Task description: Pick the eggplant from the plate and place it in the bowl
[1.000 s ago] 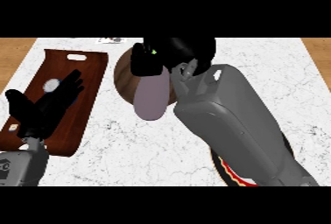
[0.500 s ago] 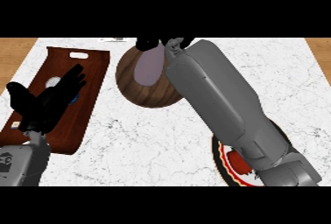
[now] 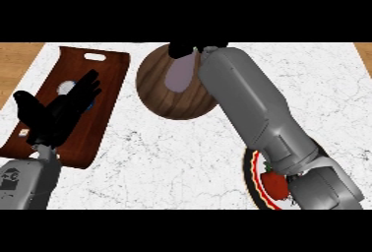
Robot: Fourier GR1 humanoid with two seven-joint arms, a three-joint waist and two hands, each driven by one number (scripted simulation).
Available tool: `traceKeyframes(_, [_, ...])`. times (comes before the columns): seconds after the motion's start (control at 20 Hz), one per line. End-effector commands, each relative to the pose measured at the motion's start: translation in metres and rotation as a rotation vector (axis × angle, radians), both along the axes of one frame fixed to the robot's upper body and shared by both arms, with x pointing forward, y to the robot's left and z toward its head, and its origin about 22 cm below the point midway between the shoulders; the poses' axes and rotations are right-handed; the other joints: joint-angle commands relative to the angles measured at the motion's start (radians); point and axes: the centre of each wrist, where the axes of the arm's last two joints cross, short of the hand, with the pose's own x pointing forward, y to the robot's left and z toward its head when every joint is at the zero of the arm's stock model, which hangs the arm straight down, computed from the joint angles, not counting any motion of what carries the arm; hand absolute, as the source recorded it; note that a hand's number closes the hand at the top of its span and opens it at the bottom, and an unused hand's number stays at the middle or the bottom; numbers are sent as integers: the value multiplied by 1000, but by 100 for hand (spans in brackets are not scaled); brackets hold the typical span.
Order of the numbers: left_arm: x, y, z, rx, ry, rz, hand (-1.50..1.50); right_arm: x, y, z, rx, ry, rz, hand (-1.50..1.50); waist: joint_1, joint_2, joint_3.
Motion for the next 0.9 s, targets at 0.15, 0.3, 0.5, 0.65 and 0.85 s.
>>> traceKeyframes(0.15, [5, -20, 4, 2, -19, -50, 0, 11, -23, -31, 249, 131, -83, 150, 52, 19, 1])
traceKeyframes(0.3, [11, -17, 10, -7, -30, -66, 0, 13, -29, -35, 365, 123, -124, -150, 57, 28, 1])
traceKeyframes(0.5, [14, -26, 12, -1, -33, -77, 0, 14, -33, -44, 420, 51, -91, -150, 68, 29, 2])
traceKeyframes(0.65, [16, -34, 14, 2, -28, -81, 0, 15, -32, -41, 449, -31, -93, -150, 72, 28, 2])
traceKeyframes(0.85, [14, -23, 10, 1, -20, -83, 0, 14, -33, -48, 423, -118, -125, -150, 71, 25, 0])
